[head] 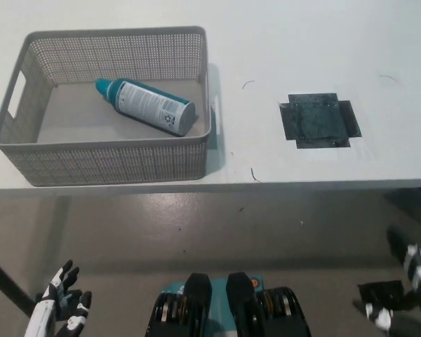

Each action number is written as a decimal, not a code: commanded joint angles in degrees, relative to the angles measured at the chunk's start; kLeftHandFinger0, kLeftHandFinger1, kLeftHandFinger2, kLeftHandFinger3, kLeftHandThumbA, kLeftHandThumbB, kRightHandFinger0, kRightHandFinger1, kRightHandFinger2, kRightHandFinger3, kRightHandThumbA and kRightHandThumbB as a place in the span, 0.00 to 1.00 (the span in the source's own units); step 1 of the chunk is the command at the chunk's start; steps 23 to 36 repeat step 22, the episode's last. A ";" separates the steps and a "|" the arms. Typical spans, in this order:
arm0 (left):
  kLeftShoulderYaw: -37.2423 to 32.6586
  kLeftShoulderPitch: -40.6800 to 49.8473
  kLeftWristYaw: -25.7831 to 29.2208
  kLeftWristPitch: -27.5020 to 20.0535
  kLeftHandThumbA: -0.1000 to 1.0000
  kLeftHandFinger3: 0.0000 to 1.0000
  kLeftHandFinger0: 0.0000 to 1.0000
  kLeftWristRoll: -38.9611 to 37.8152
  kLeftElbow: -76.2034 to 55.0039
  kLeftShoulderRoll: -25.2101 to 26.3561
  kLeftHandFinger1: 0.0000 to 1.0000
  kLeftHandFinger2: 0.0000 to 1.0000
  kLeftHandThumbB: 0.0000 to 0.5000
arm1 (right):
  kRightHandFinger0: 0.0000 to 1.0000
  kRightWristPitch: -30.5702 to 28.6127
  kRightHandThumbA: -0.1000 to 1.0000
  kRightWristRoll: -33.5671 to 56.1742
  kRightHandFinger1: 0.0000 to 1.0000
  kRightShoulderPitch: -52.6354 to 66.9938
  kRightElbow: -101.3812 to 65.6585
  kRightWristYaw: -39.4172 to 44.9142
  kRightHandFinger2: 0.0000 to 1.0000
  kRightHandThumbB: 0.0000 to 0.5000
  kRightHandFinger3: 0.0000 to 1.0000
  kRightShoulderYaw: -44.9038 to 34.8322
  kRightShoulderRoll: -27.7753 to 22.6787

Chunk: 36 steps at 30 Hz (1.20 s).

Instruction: Use the right hand to pick up an air purifying spray and put it inside a container

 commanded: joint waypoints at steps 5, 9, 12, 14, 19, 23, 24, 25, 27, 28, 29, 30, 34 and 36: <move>1.35 2.67 0.70 -2.50 0.93 1.00 0.87 -1.27 -1.39 -0.11 1.00 1.00 1.00 | 1.00 -5.21 1.00 3.14 1.00 0.80 11.23 1.64 1.00 0.69 1.00 -1.37 -0.86; 1.42 2.60 0.97 -2.25 0.94 1.00 0.85 -0.92 -1.39 -0.53 1.00 1.00 1.00 | 1.00 -7.23 1.00 -0.37 1.00 -1.17 12.34 0.87 1.00 0.69 1.00 -0.61 -1.26; 1.42 2.45 1.25 -2.89 0.95 1.00 0.84 -0.07 -1.00 -0.51 1.00 1.00 1.00 | 1.00 -6.99 1.00 -1.00 1.00 -1.96 12.45 1.03 1.00 0.79 1.00 -0.40 -1.57; 1.60 2.51 1.40 -2.98 0.95 1.00 0.83 0.14 -1.06 -0.39 1.00 1.00 1.00 | 1.00 -6.87 1.00 -1.05 1.00 -2.40 12.60 1.17 1.00 0.81 1.00 -0.27 -1.52; 1.73 2.37 1.34 -2.94 0.95 1.00 0.83 0.60 -1.71 -0.40 1.00 1.00 1.00 | 1.00 -7.37 1.00 -0.76 1.00 -3.34 13.16 1.02 1.00 0.77 1.00 -0.44 -1.37; 1.70 2.10 1.20 -2.54 0.95 1.00 0.83 0.53 -1.95 -0.51 1.00 1.00 1.00 | 1.00 -6.89 1.00 -0.37 1.00 -3.54 12.86 1.25 1.00 0.75 1.00 -0.52 -1.49; 1.70 2.10 1.20 -2.54 0.95 1.00 0.83 0.53 -1.95 -0.51 1.00 1.00 1.00 | 1.00 -6.89 1.00 -0.37 1.00 -3.54 12.86 1.25 1.00 0.75 1.00 -0.52 -1.49; 1.70 2.10 1.20 -2.54 0.95 1.00 0.83 0.53 -1.95 -0.51 1.00 1.00 1.00 | 1.00 -6.89 1.00 -0.37 1.00 -3.54 12.86 1.25 1.00 0.75 1.00 -0.52 -1.49; 1.70 2.10 1.20 -2.54 0.95 1.00 0.83 0.53 -1.95 -0.51 1.00 1.00 1.00 | 1.00 -6.89 1.00 -0.37 1.00 -3.54 12.86 1.25 1.00 0.75 1.00 -0.52 -1.49; 1.70 2.10 1.20 -2.54 0.95 1.00 0.83 0.53 -1.95 -0.51 1.00 1.00 1.00 | 1.00 -6.89 1.00 -0.37 1.00 -3.54 12.86 1.25 1.00 0.75 1.00 -0.52 -1.49; 1.70 2.10 1.20 -2.54 0.95 1.00 0.83 0.53 -1.95 -0.51 1.00 1.00 1.00 | 1.00 -6.89 1.00 -0.37 1.00 -3.54 12.86 1.25 1.00 0.75 1.00 -0.52 -1.49; 1.70 2.10 1.20 -2.54 0.95 1.00 0.83 0.53 -1.95 -0.51 1.00 1.00 1.00 | 1.00 -6.89 1.00 -0.37 1.00 -3.54 12.86 1.25 1.00 0.75 1.00 -0.52 -1.49; 1.70 2.10 1.20 -2.54 0.95 1.00 0.83 0.53 -1.95 -0.51 1.00 1.00 1.00 | 1.00 -6.89 1.00 -0.37 1.00 -3.54 12.86 1.25 1.00 0.75 1.00 -0.52 -1.49; 1.70 2.10 1.20 -2.54 0.95 1.00 0.83 0.53 -1.95 -0.51 1.00 1.00 1.00 | 1.00 -6.89 1.00 -0.37 1.00 -3.54 12.86 1.25 1.00 0.75 1.00 -0.52 -1.49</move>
